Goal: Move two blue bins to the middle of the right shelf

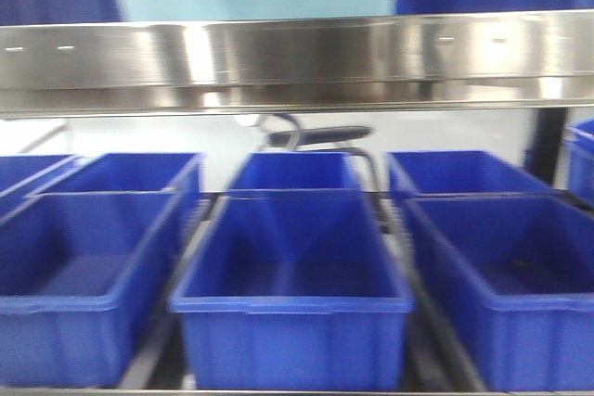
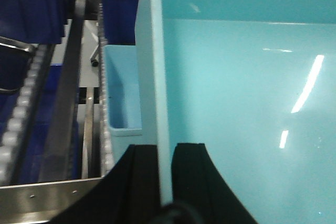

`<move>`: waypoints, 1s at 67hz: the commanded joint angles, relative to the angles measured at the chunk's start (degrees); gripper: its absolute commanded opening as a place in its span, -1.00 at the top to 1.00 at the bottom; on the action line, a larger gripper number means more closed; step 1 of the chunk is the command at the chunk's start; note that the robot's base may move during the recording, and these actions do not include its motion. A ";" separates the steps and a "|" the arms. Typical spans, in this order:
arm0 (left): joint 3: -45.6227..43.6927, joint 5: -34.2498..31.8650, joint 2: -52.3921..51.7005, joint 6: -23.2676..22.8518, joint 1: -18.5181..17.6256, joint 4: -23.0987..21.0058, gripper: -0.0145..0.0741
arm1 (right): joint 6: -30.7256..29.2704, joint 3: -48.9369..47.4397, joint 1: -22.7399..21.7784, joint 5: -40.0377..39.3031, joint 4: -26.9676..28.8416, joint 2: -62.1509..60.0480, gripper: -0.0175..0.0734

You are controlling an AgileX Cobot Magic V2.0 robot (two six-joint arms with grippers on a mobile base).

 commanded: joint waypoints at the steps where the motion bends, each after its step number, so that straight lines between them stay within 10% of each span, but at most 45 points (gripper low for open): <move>1: -0.48 -2.34 -1.07 0.12 -0.15 0.68 0.92 | -0.57 -0.12 -0.65 -1.62 -2.79 -0.74 0.98; 67: -0.48 -2.34 -1.07 0.12 -0.15 0.68 0.92 | -0.57 -0.12 -0.65 -1.62 -2.79 -0.74 0.98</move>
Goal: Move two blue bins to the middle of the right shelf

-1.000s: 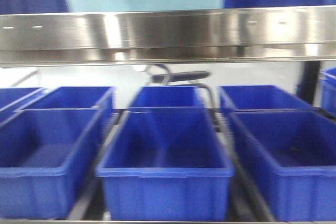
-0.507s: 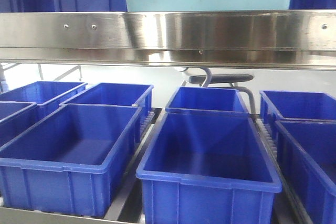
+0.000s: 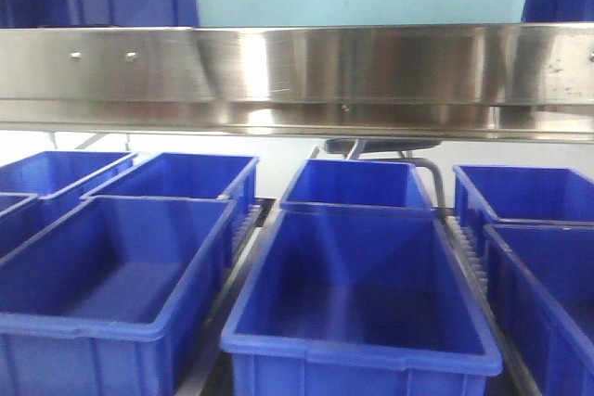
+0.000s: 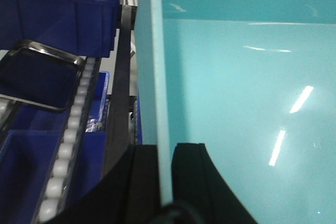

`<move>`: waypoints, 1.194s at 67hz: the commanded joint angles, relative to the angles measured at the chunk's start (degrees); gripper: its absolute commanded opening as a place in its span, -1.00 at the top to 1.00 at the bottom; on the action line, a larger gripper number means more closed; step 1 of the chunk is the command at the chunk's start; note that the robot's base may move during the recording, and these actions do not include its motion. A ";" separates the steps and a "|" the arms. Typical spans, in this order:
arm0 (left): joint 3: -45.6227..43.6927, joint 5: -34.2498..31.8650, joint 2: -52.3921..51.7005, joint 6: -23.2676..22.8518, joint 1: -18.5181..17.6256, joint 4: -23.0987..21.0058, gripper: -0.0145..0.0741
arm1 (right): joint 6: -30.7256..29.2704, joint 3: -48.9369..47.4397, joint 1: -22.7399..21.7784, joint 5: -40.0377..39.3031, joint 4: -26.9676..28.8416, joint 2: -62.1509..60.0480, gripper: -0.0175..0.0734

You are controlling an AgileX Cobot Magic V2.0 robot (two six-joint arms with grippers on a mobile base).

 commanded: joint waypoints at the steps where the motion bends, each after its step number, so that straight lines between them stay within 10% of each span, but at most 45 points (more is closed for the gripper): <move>1: -0.48 -2.42 -0.96 0.12 -0.15 0.68 0.92 | -0.57 -0.12 -0.65 -1.50 -2.89 -0.74 0.98; 80: -0.48 -2.42 -1.01 0.12 -0.15 0.96 0.92 | -0.57 -0.12 -0.65 -1.50 -2.89 -0.74 0.98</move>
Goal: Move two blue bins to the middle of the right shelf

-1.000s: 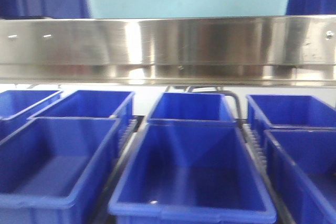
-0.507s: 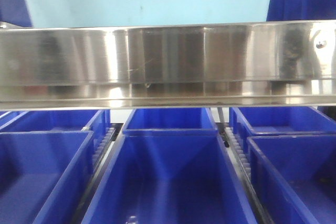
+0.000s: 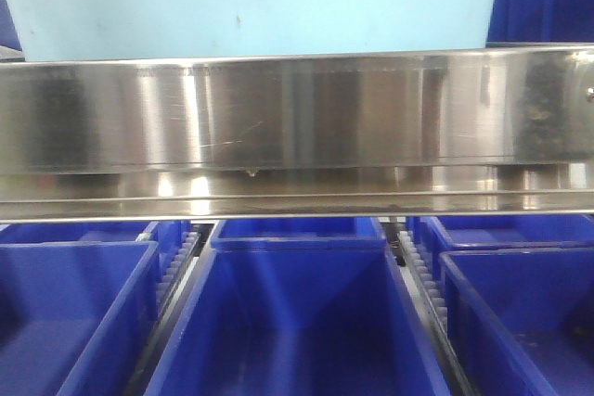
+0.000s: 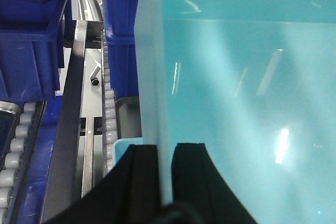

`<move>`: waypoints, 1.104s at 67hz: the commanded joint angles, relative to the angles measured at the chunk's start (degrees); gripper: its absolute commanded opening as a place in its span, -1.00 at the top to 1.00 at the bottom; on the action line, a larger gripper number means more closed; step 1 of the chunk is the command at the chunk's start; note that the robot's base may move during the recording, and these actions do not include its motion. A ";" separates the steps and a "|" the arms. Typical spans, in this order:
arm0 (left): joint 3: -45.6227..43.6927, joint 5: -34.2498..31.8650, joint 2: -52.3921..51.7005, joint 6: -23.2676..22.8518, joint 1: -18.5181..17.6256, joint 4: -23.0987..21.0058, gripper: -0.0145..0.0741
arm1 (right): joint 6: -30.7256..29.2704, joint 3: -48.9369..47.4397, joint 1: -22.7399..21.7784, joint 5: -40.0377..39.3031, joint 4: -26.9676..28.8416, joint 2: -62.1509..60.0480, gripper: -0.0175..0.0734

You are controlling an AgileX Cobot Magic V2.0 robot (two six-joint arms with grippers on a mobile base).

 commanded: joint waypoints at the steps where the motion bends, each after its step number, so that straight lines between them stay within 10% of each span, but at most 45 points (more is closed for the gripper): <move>1: -0.48 -2.42 -1.01 0.12 -0.15 0.96 0.92 | -0.57 -0.12 -0.65 -1.50 -2.79 -0.74 0.98; 74: -0.48 -4.36 -1.01 0.12 -0.15 0.96 0.92 | -0.57 -0.12 -0.65 -2.30 -2.55 -0.65 0.98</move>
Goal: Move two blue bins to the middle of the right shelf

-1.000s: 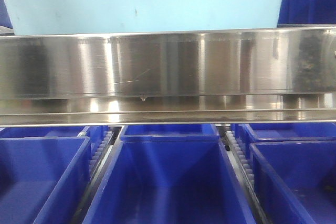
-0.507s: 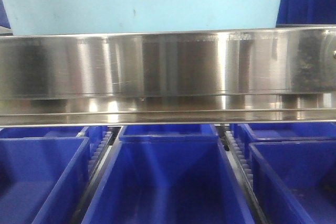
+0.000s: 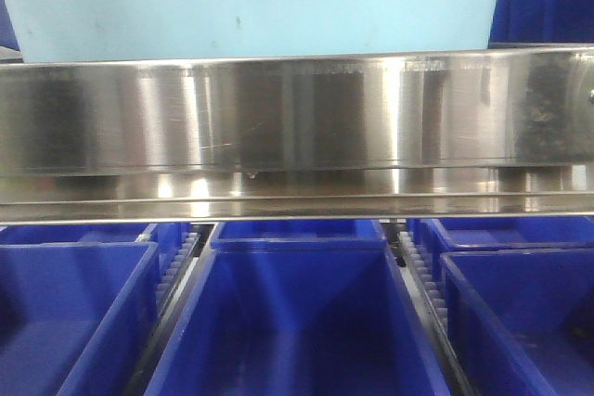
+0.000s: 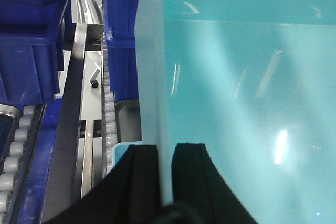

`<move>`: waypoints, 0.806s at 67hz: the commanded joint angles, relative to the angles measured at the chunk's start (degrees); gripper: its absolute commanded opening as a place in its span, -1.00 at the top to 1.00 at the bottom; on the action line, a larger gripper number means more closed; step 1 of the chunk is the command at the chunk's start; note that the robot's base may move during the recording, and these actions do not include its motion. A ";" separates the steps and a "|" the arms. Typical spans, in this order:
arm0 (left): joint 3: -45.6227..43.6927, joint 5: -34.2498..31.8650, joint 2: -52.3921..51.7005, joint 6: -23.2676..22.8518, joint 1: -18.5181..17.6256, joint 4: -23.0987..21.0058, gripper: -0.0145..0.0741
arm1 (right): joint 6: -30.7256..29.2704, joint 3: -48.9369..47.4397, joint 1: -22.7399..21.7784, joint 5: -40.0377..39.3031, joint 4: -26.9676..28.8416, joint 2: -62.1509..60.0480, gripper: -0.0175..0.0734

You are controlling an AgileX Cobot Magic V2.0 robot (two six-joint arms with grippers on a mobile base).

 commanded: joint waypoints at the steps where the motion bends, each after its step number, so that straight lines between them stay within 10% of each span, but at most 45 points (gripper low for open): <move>1: -0.48 -3.93 -1.01 0.12 -0.15 0.96 0.92 | -0.57 -0.12 -0.65 -2.45 -2.55 -0.65 0.98; 54: -0.35 -4.34 -0.93 0.12 -0.15 0.59 0.92 | -0.57 0.04 -0.65 -1.73 0.81 -0.65 0.98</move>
